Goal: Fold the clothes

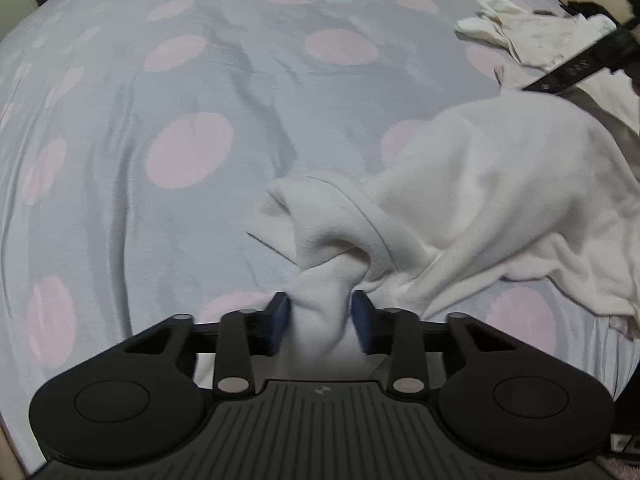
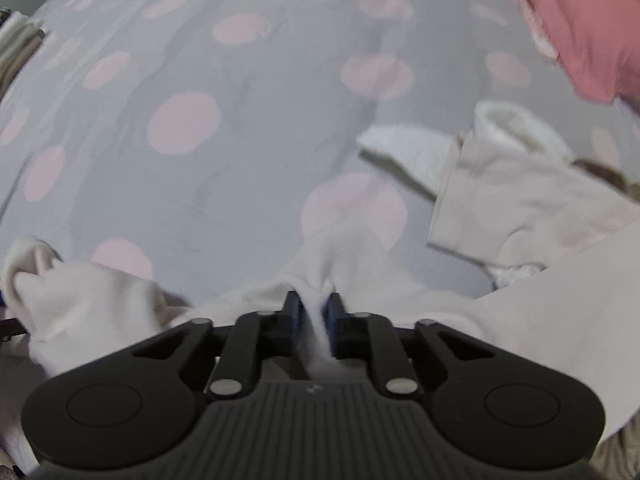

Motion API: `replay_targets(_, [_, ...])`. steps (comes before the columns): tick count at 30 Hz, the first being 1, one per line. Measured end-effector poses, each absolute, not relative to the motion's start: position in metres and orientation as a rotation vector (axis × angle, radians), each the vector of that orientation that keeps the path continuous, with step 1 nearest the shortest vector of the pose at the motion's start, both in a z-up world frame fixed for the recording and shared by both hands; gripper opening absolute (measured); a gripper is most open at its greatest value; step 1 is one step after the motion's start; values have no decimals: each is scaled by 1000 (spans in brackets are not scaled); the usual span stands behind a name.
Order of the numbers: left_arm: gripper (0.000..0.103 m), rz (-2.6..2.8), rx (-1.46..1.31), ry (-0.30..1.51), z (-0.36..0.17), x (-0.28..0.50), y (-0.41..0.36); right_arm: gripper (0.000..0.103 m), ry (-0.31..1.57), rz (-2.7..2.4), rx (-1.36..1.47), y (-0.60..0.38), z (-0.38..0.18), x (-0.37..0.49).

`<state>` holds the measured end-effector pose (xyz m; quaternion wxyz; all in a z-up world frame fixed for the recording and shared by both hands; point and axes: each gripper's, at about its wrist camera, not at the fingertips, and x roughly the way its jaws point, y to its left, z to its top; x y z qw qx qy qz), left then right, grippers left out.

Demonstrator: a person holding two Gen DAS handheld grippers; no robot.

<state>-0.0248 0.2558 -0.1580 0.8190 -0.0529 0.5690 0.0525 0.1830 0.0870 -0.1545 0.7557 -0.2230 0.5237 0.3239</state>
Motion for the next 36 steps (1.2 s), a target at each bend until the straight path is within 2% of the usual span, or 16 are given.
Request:
replay_targets(1, [18, 119, -120, 1203, -156, -26, 257, 11, 1121, 705, -466, 83, -145, 182])
replay_targets(3, [15, 133, -149, 1178, -150, -27, 261, 11, 1070, 699, -417, 75, -125, 181])
replay_targets(9, [14, 233, -212, 1008, -106, -36, 284, 8, 921, 676, -280, 46, -68, 165])
replay_targets(17, [12, 410, -295, 642, -16, -69, 331, 7, 642, 717, -109, 25, 6, 124])
replay_targets(20, [12, 428, -297, 648, -14, -77, 340, 7, 570, 742, -61, 19, 22, 111])
replay_targets(24, [12, 441, -295, 682, -18, -86, 349, 7, 708, 742, -102, 24, 6, 113])
replay_targets(27, [12, 451, -294, 709, -20, -93, 357, 6, 846, 733, -197, 28, -27, 111])
replay_targets(36, [12, 345, -164, 1045, -90, -123, 332, 5, 1127, 780, -475, 14, -121, 91])
